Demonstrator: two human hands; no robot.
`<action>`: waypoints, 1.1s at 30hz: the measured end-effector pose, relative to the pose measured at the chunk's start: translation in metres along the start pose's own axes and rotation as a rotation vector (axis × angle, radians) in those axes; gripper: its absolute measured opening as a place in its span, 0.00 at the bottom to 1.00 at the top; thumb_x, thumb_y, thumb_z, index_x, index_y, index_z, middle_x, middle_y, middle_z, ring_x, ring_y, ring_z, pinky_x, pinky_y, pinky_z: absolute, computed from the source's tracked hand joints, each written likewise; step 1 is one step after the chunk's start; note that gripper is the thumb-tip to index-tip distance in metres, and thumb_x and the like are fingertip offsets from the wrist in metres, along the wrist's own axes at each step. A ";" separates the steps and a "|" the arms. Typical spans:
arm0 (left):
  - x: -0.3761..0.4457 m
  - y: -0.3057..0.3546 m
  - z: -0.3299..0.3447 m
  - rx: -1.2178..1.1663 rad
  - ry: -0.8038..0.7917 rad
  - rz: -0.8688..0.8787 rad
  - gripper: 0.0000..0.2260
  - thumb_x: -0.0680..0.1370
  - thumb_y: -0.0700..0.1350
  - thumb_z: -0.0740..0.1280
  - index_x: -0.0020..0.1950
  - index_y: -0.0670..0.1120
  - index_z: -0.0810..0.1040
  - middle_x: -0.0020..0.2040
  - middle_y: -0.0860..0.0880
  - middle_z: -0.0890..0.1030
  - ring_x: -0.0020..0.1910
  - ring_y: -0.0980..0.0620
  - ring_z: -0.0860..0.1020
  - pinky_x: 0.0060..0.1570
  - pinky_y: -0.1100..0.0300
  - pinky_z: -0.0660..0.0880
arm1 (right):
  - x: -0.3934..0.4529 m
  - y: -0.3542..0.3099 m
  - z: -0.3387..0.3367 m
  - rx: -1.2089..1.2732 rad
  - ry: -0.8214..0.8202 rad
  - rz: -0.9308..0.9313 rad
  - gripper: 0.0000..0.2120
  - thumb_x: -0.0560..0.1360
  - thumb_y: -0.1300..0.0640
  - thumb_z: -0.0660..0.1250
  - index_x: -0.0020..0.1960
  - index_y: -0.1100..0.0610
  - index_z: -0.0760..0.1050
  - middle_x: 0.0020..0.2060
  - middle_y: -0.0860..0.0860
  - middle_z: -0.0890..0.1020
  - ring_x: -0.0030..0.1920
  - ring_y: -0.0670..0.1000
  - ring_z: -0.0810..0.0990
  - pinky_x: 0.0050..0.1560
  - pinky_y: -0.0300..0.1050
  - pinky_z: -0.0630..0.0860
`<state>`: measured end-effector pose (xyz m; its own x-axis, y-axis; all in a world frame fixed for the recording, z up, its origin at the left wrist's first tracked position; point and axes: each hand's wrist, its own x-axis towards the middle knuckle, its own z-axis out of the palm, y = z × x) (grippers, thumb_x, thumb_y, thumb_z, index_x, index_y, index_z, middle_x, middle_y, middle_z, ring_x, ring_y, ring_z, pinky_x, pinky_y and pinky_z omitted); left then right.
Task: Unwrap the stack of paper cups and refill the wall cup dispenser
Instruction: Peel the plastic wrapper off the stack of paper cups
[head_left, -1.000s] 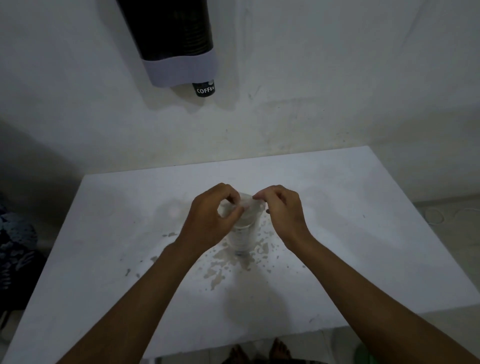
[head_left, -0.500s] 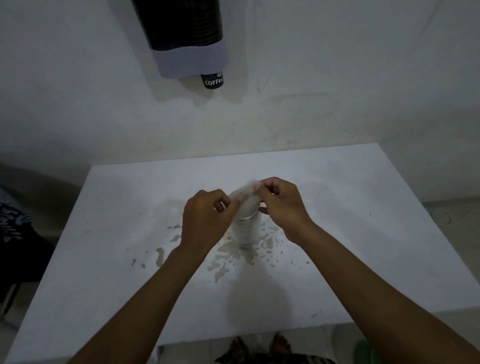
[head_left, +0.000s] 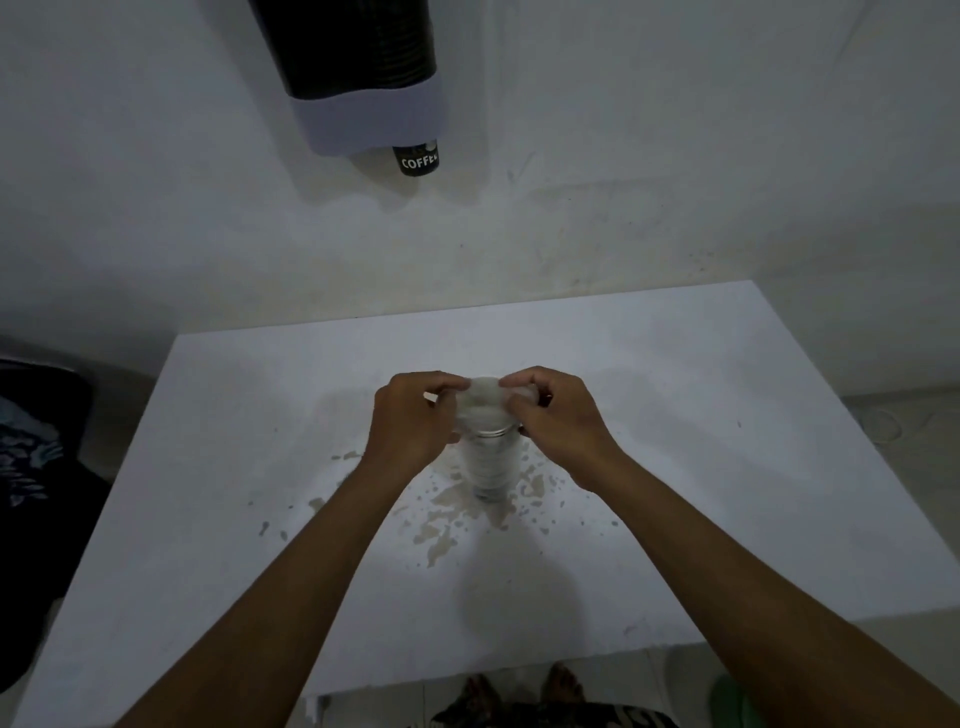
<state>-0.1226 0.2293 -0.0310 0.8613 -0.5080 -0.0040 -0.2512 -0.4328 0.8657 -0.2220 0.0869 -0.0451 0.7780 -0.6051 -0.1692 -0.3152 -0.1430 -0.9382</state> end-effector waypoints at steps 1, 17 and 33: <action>0.001 0.001 0.001 -0.076 -0.014 -0.046 0.10 0.79 0.36 0.65 0.50 0.45 0.86 0.51 0.46 0.84 0.37 0.52 0.84 0.36 0.54 0.84 | 0.001 0.001 0.001 -0.014 0.045 -0.013 0.08 0.75 0.59 0.68 0.48 0.48 0.83 0.41 0.41 0.83 0.44 0.47 0.83 0.50 0.52 0.83; 0.017 -0.009 0.003 -0.033 -0.008 -0.106 0.07 0.78 0.47 0.70 0.44 0.45 0.85 0.37 0.49 0.85 0.34 0.52 0.83 0.43 0.48 0.83 | 0.014 0.013 -0.003 -0.094 0.098 -0.304 0.07 0.79 0.63 0.63 0.45 0.53 0.73 0.41 0.42 0.79 0.41 0.41 0.77 0.40 0.31 0.71; -0.002 -0.046 0.002 -0.012 -0.240 0.209 0.17 0.79 0.40 0.68 0.68 0.43 0.76 0.69 0.49 0.76 0.65 0.57 0.75 0.64 0.63 0.74 | 0.024 0.027 -0.004 -0.207 0.002 -0.068 0.13 0.81 0.56 0.59 0.49 0.60 0.81 0.47 0.50 0.82 0.47 0.49 0.78 0.43 0.32 0.69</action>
<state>-0.1134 0.2491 -0.0721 0.6625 -0.7469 0.0580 -0.4058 -0.2927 0.8658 -0.2140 0.0656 -0.0733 0.8001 -0.5902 -0.1070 -0.3672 -0.3409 -0.8654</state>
